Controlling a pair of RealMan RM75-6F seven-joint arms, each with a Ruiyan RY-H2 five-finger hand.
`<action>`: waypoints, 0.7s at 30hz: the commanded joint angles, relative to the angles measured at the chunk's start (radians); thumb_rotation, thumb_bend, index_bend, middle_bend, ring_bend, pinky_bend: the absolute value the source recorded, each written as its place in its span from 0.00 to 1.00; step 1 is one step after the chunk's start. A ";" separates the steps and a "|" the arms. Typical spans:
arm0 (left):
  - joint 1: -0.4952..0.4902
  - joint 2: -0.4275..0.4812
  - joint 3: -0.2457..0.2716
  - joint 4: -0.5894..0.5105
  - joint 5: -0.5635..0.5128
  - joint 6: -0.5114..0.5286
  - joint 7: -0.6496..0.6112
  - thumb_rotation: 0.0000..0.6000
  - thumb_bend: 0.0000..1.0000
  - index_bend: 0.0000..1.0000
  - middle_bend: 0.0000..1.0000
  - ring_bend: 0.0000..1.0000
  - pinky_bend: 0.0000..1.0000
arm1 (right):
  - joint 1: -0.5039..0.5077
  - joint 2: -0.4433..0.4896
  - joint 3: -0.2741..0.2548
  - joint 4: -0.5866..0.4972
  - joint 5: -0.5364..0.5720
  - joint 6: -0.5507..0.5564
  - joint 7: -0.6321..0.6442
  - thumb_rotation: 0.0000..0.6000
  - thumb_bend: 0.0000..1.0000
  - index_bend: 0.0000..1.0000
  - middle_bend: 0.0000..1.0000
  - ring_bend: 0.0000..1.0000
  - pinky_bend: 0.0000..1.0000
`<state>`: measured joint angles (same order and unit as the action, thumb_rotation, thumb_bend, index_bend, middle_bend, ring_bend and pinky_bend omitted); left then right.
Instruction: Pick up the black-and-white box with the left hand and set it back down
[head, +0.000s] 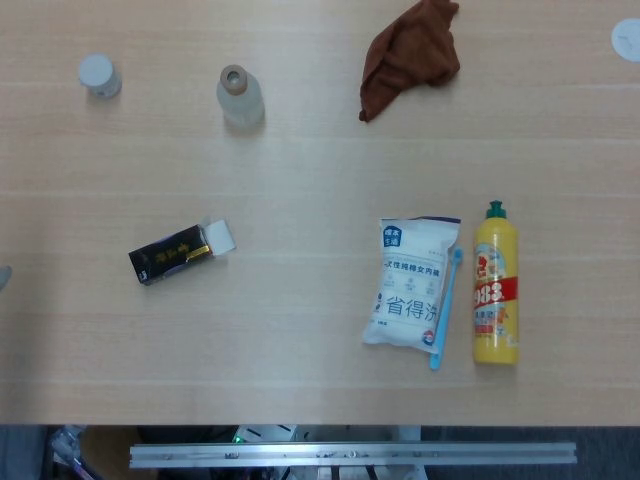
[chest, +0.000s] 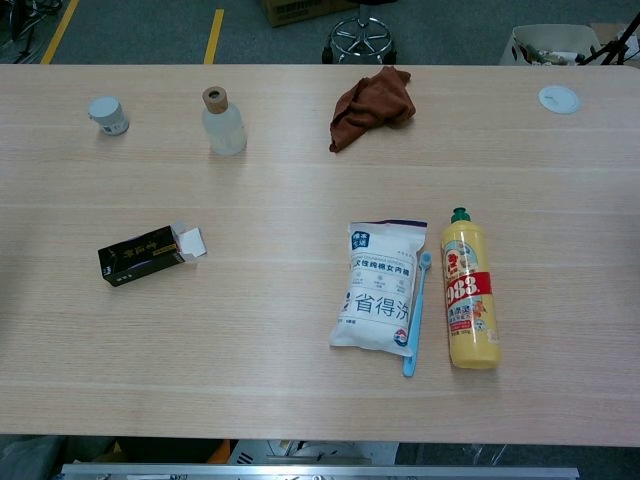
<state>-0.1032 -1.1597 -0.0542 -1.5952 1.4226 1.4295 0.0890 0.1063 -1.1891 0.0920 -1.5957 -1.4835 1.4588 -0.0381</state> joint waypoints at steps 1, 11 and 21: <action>-0.006 0.004 0.005 -0.003 0.009 -0.010 -0.009 1.00 0.14 0.39 0.35 0.43 0.52 | 0.002 0.010 0.005 -0.012 -0.004 0.006 0.001 1.00 0.21 0.47 0.35 0.34 0.49; -0.011 0.028 0.018 -0.076 -0.017 -0.051 0.001 1.00 0.14 0.39 0.18 0.24 0.20 | 0.045 0.078 0.063 -0.091 -0.017 0.018 -0.036 1.00 0.21 0.47 0.35 0.34 0.47; -0.032 0.026 0.011 -0.147 -0.091 -0.099 0.101 1.00 0.14 0.36 0.00 0.01 0.07 | 0.072 0.109 0.109 -0.090 0.041 0.000 -0.017 1.00 0.21 0.47 0.35 0.34 0.47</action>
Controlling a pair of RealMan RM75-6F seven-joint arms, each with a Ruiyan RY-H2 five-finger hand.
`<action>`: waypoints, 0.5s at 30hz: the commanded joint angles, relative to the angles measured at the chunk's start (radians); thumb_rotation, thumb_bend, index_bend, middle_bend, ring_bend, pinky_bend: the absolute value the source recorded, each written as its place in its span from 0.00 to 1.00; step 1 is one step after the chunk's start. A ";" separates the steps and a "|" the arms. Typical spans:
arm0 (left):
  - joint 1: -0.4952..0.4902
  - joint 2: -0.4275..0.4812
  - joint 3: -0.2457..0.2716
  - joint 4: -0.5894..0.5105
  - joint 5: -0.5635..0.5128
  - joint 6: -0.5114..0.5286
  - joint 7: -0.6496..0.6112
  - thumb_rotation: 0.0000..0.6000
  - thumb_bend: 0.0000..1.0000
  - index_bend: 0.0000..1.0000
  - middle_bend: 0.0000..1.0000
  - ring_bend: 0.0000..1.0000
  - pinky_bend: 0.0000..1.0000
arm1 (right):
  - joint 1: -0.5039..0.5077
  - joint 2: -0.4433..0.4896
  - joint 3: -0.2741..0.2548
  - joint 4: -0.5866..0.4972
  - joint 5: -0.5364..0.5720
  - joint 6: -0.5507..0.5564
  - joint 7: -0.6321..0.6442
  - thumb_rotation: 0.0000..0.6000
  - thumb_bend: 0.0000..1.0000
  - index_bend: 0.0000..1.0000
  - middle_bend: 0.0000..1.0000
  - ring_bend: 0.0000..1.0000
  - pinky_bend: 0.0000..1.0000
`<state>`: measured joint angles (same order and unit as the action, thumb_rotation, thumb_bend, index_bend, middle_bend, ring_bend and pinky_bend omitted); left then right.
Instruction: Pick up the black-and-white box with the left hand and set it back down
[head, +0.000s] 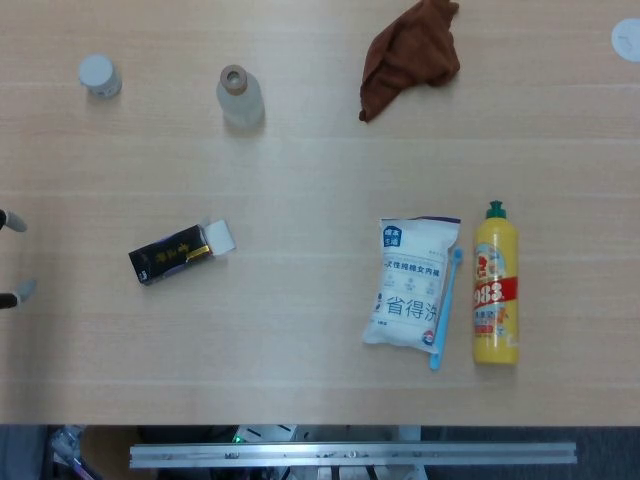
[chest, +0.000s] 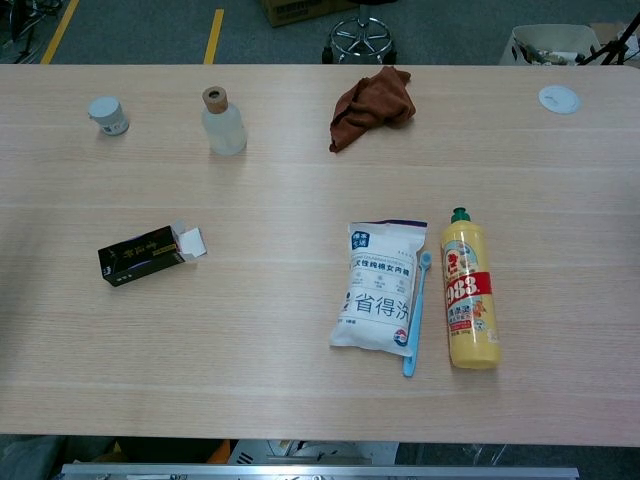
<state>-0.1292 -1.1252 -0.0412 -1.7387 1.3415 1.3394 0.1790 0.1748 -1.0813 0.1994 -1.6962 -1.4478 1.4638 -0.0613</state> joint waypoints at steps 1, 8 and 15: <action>-0.008 -0.014 -0.002 -0.003 -0.014 -0.013 0.015 1.00 0.14 0.36 0.00 0.00 0.07 | 0.004 0.001 0.000 0.015 0.007 -0.006 0.007 1.00 0.21 0.47 0.35 0.34 0.47; -0.020 -0.084 0.003 0.029 -0.008 -0.019 0.034 1.00 0.14 0.35 0.00 0.00 0.02 | 0.004 -0.002 -0.004 0.039 0.015 -0.006 0.020 1.00 0.21 0.47 0.35 0.34 0.47; -0.043 -0.149 0.008 0.043 -0.005 -0.045 0.069 1.00 0.14 0.35 0.00 0.00 0.01 | 0.000 -0.007 -0.012 0.048 0.020 -0.003 0.028 1.00 0.21 0.47 0.35 0.34 0.47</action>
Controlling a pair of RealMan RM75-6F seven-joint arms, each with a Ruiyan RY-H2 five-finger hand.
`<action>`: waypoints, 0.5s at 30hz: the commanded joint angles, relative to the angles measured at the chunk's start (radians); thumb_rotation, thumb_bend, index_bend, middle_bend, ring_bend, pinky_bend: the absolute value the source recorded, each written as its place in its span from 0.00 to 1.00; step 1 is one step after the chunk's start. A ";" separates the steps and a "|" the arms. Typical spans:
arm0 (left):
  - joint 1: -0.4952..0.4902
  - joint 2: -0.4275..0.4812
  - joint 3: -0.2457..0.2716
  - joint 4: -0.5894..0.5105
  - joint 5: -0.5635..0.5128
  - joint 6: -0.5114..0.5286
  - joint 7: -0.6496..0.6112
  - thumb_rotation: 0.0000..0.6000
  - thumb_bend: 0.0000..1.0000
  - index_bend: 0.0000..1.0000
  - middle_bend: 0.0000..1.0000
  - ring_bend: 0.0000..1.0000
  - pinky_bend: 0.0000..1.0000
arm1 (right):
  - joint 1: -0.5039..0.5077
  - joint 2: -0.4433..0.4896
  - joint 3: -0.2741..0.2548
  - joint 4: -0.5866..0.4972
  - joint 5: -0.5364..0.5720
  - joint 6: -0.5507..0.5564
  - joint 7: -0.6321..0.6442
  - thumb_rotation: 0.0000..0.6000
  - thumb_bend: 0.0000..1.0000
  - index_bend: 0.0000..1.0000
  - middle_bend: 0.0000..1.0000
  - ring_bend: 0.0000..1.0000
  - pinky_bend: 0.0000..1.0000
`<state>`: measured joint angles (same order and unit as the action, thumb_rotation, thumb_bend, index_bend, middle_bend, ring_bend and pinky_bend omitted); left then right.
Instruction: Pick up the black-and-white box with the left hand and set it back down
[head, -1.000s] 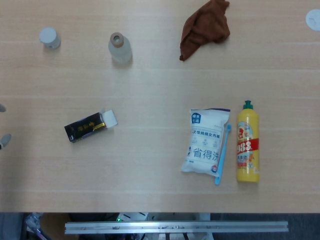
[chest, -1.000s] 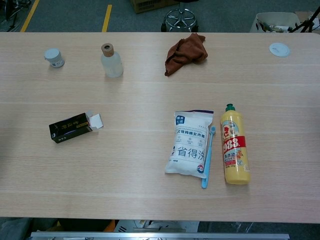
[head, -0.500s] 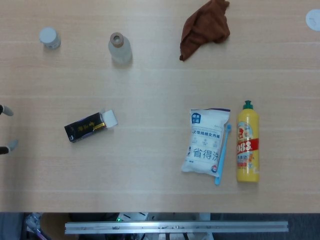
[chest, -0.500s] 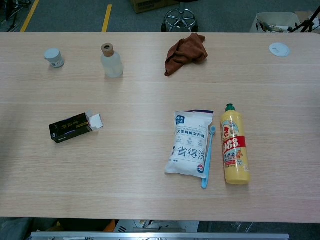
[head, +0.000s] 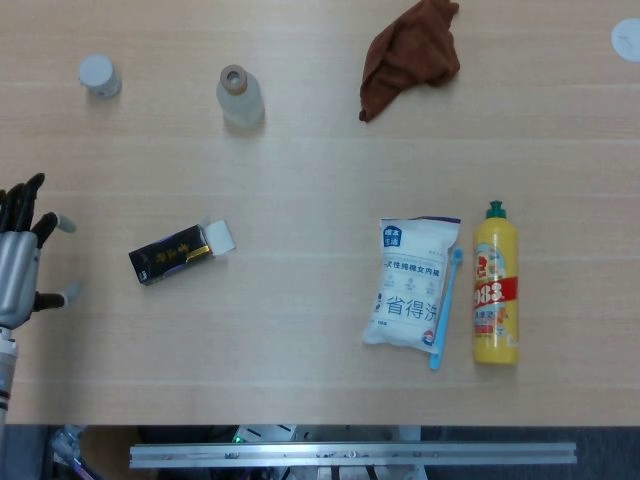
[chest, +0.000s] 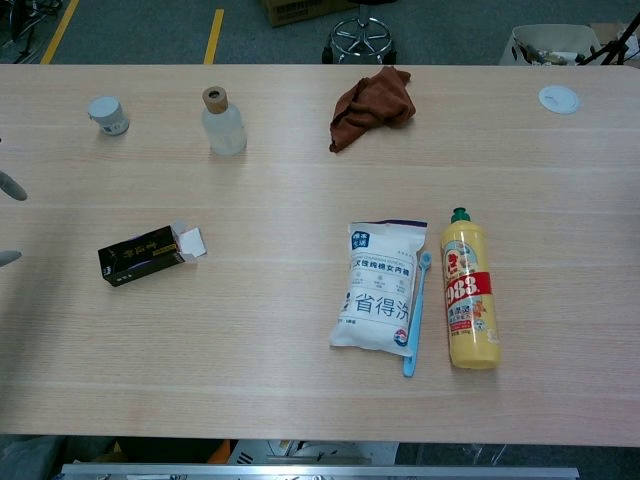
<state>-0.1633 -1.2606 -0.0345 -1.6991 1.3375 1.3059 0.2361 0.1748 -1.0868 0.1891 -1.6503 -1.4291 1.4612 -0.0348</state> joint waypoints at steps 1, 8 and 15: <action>-0.015 -0.024 0.001 0.004 -0.004 -0.018 0.016 1.00 0.14 0.35 0.00 0.00 0.01 | 0.000 -0.003 -0.002 0.006 0.003 -0.002 0.004 1.00 0.21 0.47 0.35 0.34 0.47; -0.046 -0.081 -0.006 0.020 -0.010 -0.046 0.048 1.00 0.14 0.35 0.00 0.00 0.01 | 0.001 -0.010 -0.008 0.019 0.009 -0.008 0.017 1.00 0.21 0.47 0.35 0.34 0.47; -0.067 -0.133 -0.001 0.067 -0.022 -0.077 0.061 1.00 0.14 0.34 0.00 0.00 0.01 | -0.013 -0.010 -0.014 0.028 0.014 0.005 0.034 1.00 0.21 0.47 0.35 0.34 0.47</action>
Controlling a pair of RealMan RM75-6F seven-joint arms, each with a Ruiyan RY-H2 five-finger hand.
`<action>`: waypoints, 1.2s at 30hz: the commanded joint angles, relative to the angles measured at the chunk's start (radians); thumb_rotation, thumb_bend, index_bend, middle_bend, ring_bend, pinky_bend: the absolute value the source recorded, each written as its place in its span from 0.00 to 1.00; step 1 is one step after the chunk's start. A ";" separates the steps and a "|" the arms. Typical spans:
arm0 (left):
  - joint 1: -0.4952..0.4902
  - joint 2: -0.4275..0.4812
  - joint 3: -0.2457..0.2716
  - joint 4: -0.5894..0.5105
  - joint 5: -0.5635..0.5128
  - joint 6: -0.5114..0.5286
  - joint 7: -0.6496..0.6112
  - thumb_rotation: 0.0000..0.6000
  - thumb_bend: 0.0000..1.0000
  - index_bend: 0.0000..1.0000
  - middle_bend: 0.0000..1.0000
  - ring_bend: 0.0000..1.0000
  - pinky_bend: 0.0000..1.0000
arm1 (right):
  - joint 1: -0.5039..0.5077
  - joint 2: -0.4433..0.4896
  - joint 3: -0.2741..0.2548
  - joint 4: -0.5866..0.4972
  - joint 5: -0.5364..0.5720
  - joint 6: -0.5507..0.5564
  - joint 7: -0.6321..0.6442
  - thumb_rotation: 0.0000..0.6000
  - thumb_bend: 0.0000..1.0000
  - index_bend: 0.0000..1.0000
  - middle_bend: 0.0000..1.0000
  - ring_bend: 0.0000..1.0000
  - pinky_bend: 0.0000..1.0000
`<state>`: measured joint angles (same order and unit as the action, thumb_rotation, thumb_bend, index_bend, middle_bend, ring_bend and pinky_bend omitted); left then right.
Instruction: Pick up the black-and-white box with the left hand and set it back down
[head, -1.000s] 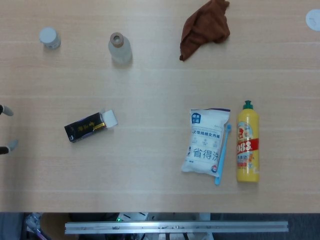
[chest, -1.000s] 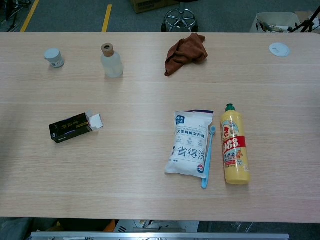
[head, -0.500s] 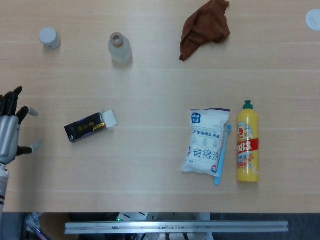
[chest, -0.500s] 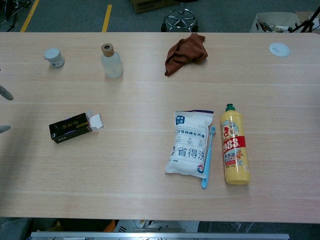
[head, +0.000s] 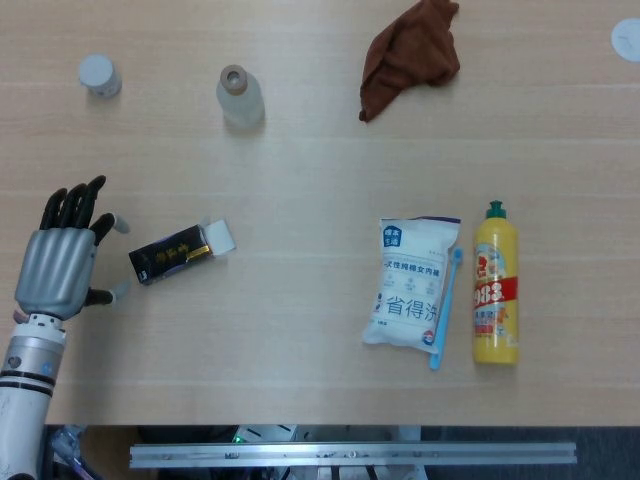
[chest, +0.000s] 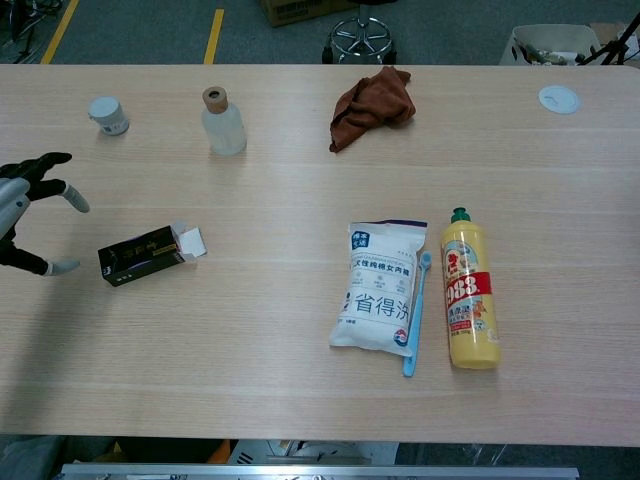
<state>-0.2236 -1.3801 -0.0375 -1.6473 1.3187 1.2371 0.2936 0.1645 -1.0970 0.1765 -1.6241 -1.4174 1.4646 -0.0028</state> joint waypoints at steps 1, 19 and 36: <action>-0.009 -0.023 0.002 0.025 -0.004 -0.010 0.003 1.00 0.14 0.34 0.00 0.00 0.01 | -0.004 0.000 -0.003 0.002 0.003 0.002 0.005 1.00 0.21 0.47 0.35 0.34 0.47; -0.033 -0.118 0.024 0.125 0.015 -0.036 -0.010 1.00 0.14 0.34 0.00 0.00 0.01 | -0.015 -0.002 -0.010 0.012 0.007 0.007 0.019 1.00 0.21 0.47 0.35 0.34 0.47; -0.061 -0.200 0.004 0.249 -0.012 -0.076 -0.044 1.00 0.14 0.34 0.00 0.00 0.01 | -0.025 -0.003 -0.014 0.020 0.014 0.010 0.034 1.00 0.21 0.47 0.35 0.34 0.47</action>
<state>-0.2830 -1.5765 -0.0309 -1.4037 1.3108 1.1648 0.2529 0.1393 -1.0997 0.1627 -1.6042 -1.4037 1.4749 0.0307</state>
